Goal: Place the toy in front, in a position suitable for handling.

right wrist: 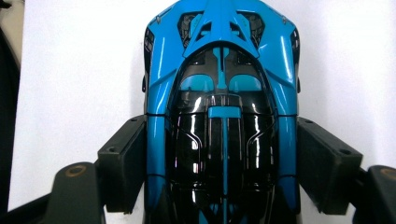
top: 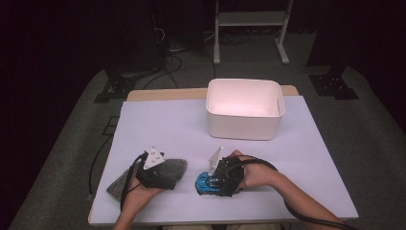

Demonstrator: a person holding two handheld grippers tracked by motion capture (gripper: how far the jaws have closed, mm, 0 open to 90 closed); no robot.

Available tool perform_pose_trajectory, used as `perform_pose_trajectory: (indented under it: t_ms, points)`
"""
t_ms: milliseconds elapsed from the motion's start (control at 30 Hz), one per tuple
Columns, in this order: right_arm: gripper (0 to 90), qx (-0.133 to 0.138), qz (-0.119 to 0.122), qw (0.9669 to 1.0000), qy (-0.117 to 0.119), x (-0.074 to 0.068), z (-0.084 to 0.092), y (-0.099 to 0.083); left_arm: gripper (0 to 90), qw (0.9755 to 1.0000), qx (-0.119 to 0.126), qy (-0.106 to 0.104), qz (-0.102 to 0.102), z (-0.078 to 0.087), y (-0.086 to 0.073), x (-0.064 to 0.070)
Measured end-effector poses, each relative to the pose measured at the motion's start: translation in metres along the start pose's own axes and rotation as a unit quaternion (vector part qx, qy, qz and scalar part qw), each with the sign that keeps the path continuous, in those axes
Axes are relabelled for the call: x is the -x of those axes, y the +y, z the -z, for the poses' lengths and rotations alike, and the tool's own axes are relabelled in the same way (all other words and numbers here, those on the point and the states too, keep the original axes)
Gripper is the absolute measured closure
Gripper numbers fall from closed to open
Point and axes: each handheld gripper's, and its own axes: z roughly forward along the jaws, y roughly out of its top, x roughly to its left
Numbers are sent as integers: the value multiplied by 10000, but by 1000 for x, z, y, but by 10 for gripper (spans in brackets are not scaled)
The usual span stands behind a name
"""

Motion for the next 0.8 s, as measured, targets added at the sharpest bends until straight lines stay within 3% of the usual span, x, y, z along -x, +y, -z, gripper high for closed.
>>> perform_pose_trajectory:
  t_ms: [267,400,600,800]
  points:
    - [242,108,-101,9999,-6,0,5,-2,28,10000,7,-9,6,0,0,0]
    - [238,385,-231,9990,9,0,15,-5,28,10000,22,-14,-3,1,1,0]
    - [233,666,-405,9970,-30,-1,32,-20,28,10000,18,-27,-8,0,0,1]
    - [221,774,-599,9951,-98,-4,37,-37,37,10000,36,-70,-19,0,1,2]
